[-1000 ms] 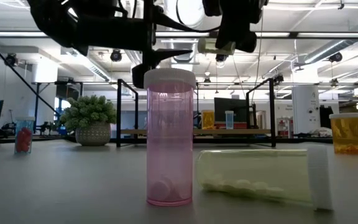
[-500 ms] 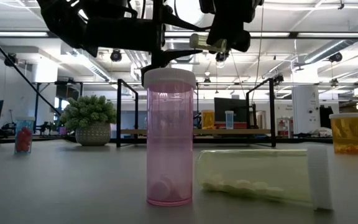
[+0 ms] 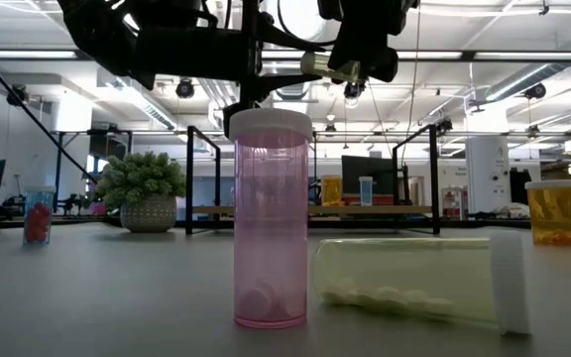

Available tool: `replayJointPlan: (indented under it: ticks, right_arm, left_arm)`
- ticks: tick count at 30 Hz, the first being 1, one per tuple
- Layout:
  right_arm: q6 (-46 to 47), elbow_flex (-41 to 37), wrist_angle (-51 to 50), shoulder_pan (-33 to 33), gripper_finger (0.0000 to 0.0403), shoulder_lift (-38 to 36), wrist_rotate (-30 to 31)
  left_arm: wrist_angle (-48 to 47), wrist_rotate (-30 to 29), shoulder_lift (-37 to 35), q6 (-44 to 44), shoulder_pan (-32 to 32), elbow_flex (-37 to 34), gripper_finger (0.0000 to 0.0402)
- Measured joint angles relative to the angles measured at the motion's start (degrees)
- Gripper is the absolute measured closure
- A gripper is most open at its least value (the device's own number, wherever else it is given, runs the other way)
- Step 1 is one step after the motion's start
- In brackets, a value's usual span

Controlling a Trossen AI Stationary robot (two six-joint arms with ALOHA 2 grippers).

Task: Pick and place medicine bottles onto shelf by color
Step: Put the top yellow pill bottle on the shelf

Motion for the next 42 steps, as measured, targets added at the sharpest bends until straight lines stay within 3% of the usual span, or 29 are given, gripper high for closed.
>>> replayJointPlan:
  ticks: [8,19,26,32,36,42]
  right_arm:
    - [0.0,0.0,0.0,0.0,0.0297,0.0,0.0]
    - [-2.4,0.0,-1.4,-0.3,0.0200,-1.8,0.0]
    - [-3.1,0.0,-8.7,-0.6,0.0160,-6.6,-0.1]
    - [-2.9,0.0,-14.0,-0.7,0.0155,-12.8,0.0]
    - [-2.8,0.0,-14.8,-0.6,0.0161,-16.8,1.2]
    - [-2.3,0.0,-18.2,-0.6,0.0165,-21.5,9.3]
  left_arm:
    - [0.0,0.0,0.0,0.0,0.0,0.0,0.0301]
    - [0.3,0.1,-0.1,0.0,0.0,0.0,0.0300]
    - [0.3,0.1,-0.1,0.0,0.0,0.0,0.0299]
    - [-0.5,1.4,-0.1,3.0,0.2,4.2,0.0299]
    - [-10.9,2.9,-0.1,7.6,0.6,10.6,0.0299]
    - [-44.9,3.7,-0.1,15.6,2.6,24.1,0.0299]
